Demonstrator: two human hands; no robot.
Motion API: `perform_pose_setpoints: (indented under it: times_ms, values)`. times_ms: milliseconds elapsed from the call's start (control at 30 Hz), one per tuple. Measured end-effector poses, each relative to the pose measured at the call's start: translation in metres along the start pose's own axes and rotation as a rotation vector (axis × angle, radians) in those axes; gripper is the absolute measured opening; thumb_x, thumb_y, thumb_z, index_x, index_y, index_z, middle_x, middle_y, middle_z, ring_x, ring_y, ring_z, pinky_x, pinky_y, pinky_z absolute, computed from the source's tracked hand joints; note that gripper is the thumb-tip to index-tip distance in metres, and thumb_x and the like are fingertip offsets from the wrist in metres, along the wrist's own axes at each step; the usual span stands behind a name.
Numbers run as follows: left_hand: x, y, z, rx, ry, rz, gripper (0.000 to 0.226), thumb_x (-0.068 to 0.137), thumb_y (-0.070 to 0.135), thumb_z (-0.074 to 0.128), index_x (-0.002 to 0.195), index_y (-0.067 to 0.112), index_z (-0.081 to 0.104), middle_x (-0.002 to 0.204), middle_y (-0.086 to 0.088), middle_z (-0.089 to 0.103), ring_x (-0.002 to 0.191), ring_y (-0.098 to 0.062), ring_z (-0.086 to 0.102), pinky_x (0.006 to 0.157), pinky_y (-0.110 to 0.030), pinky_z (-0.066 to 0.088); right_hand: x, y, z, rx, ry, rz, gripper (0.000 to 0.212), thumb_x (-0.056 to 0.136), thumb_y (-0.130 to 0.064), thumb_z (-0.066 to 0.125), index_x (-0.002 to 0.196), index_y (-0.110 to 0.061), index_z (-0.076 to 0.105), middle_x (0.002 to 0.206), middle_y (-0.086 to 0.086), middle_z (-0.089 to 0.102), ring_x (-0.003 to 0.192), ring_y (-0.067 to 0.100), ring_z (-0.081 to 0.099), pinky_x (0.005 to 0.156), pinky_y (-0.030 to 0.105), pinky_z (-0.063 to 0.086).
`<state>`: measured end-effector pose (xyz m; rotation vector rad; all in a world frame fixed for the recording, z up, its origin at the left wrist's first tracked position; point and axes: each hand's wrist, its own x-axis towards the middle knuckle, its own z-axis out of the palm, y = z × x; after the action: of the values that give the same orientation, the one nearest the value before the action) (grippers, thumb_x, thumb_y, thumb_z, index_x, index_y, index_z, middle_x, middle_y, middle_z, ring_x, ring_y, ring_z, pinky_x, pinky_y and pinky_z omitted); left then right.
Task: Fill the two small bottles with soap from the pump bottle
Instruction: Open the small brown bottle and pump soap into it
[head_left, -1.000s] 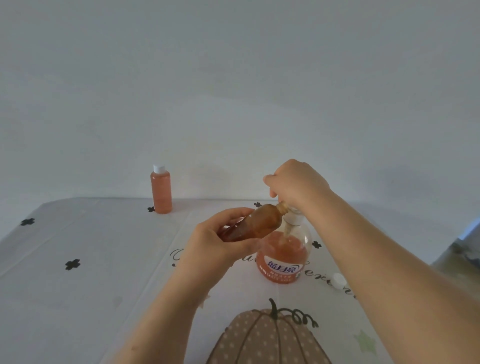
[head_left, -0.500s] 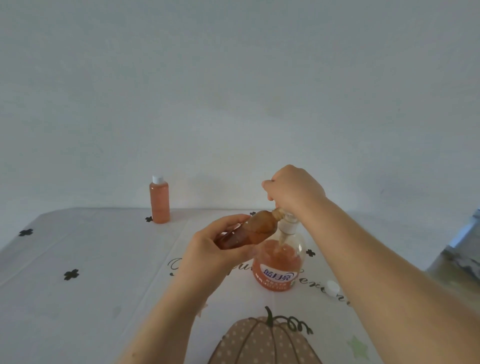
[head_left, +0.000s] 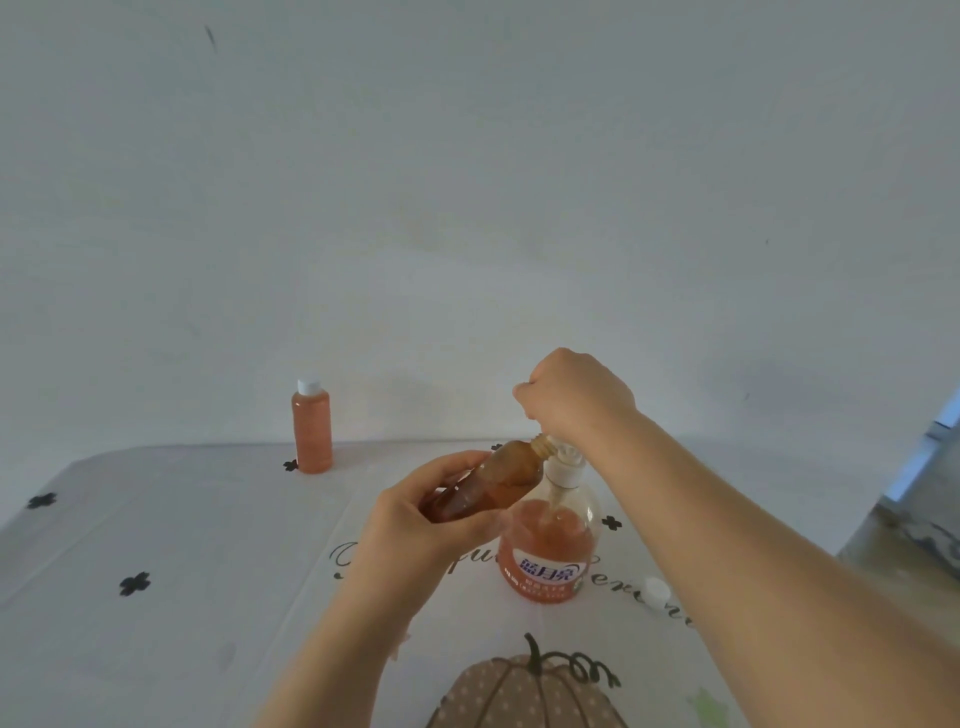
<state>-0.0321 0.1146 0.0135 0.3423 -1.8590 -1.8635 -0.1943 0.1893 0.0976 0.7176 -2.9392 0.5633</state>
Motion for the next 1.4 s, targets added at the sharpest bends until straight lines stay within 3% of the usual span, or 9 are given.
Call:
perform_pose_setpoints:
  times_ms: [100,233,300,367,600,900,1067,1200,1400]
  values:
    - [0.001,-0.001,-0.001,0.01,-0.001,0.006,0.044,0.069,0.001,0.082,0.103,0.028,0.074,0.091,0.005,0.077,0.085,-0.015,0.073,0.075,-0.027,0.057,0.003,0.0,0.001,0.007,-0.004,0.007,0.011,0.084,-0.012,0.054,0.075,-0.012,0.06,0.074,0.004,0.066,0.063,0.024,0.056,0.054,0.024,0.036]
    - [0.002,-0.001,-0.001,0.023,-0.006,0.008,0.043,0.069,0.003,0.083,0.103,0.027,0.074,0.087,0.008,0.077,0.077,-0.008,0.072,0.064,-0.016,0.053,0.008,0.001,0.006,0.022,-0.015,0.017,0.015,0.085,-0.015,0.056,0.087,-0.01,0.07,0.085,0.005,0.075,0.069,0.024,0.062,0.056,0.024,0.04]
    - [0.002,-0.001,-0.001,0.048,-0.008,0.01,0.043,0.068,0.007,0.084,0.104,0.028,0.073,0.087,0.008,0.077,0.079,-0.012,0.072,0.067,-0.022,0.057,0.01,0.004,0.01,0.038,-0.024,0.015,0.019,0.084,-0.017,0.057,0.091,-0.01,0.072,0.088,0.007,0.076,0.072,0.024,0.066,0.059,0.026,0.042]
    - [0.002,-0.002,-0.002,0.086,0.003,0.019,0.043,0.066,0.012,0.086,0.102,0.031,0.073,0.088,0.008,0.076,0.08,-0.017,0.072,0.071,-0.031,0.058,0.011,0.006,0.014,0.05,-0.028,0.004,0.019,0.084,-0.02,0.058,0.091,-0.011,0.072,0.087,0.006,0.076,0.081,0.025,0.071,0.061,0.027,0.043]
    - [0.006,-0.008,-0.004,0.143,0.002,0.022,0.045,0.069,0.009,0.085,0.104,0.034,0.072,0.088,0.01,0.076,0.078,-0.012,0.072,0.066,-0.017,0.055,0.011,0.008,0.02,0.049,-0.036,-0.004,0.018,0.083,-0.025,0.059,0.089,-0.013,0.071,0.083,0.003,0.072,0.081,0.024,0.07,0.063,0.027,0.045]
    - [0.001,-0.005,0.001,0.096,0.009,0.009,0.043,0.069,0.007,0.083,0.102,0.033,0.073,0.089,0.009,0.076,0.083,-0.02,0.072,0.074,-0.033,0.058,0.007,0.006,0.012,0.052,-0.032,-0.006,0.02,0.086,-0.025,0.056,0.09,-0.012,0.071,0.084,0.004,0.075,0.081,0.024,0.07,0.062,0.027,0.045]
    - [0.0,0.0,0.002,0.071,0.002,0.011,0.043,0.07,0.006,0.083,0.103,0.031,0.073,0.087,0.01,0.076,0.077,-0.013,0.071,0.061,-0.015,0.053,0.005,0.003,0.004,0.076,-0.048,-0.04,0.027,0.088,-0.023,0.054,0.097,-0.007,0.073,0.094,0.01,0.077,0.072,0.022,0.065,0.065,0.029,0.045]
    - [0.0,0.003,0.002,0.077,0.0,0.016,0.043,0.07,0.007,0.084,0.104,0.031,0.073,0.089,0.009,0.076,0.08,-0.014,0.072,0.067,-0.023,0.056,0.004,0.004,0.001,0.051,-0.045,-0.062,0.027,0.089,-0.023,0.053,0.097,-0.006,0.073,0.094,0.01,0.077,0.073,0.023,0.064,0.065,0.03,0.045]
    - [0.0,0.002,0.003,0.058,0.013,0.01,0.043,0.07,0.002,0.082,0.101,0.03,0.073,0.087,0.009,0.077,0.077,-0.012,0.072,0.062,-0.015,0.053,0.004,0.003,0.003,0.091,-0.03,-0.032,0.026,0.089,-0.022,0.053,0.095,-0.006,0.073,0.091,0.011,0.077,0.07,0.025,0.065,0.067,0.031,0.049]
